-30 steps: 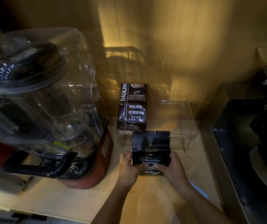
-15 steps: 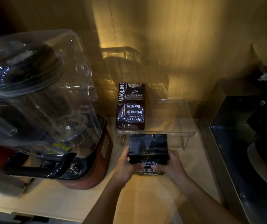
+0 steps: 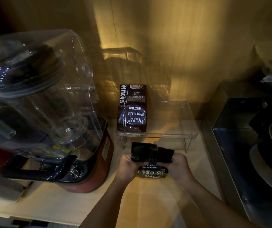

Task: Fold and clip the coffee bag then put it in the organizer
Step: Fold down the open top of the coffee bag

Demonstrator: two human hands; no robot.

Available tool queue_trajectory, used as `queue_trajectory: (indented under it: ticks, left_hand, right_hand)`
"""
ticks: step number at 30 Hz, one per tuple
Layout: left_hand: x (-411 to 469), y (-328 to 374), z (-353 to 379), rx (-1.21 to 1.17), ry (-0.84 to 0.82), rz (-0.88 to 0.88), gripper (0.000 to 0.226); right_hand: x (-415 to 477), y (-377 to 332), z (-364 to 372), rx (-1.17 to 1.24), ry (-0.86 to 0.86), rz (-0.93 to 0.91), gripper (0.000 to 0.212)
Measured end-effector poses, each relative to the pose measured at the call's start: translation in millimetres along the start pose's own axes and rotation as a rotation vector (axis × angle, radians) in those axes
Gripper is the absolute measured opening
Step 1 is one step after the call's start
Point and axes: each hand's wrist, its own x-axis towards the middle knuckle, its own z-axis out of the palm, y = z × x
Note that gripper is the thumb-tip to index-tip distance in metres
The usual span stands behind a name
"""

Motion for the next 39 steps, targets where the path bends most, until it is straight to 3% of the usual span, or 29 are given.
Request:
queue_trajectory:
  ticks: [4,7,12,18,26,33,39]
  left_hand:
    - [-4,-2,4,-0.049,0.025,0.120,0.038]
    - [-9,-9,0,-0.070,0.003,0.145,0.047]
    - [-11,-9,-6,-0.087,-0.054,0.168,0.040]
    - [-8,5,-10,-0.052,-0.123,0.035,0.020]
    - [-2,13,0,-0.090,0.024,0.014,0.016]
    - [5,23,5,0.172,0.058,0.142,0.027]
    - [7,14,6,0.339,0.184,0.151,0.019]
  right_hand:
    - [-3,-3,2,0.368,0.021,0.052,0.030]
    - [-7,-1,2,0.398,-0.002,0.026,0.037]
    - [-8,-3,4,0.324,-0.030,-0.045,0.049]
    - [-7,-3,-7,0.124,-0.067,-0.053,0.026]
    - [-3,-9,3,0.095,0.027,-0.038,0.019]
    - [5,-8,16,0.017,0.163,-0.108,0.027]
    - [11,-10,15,-0.448,0.188,-0.291,0.007]
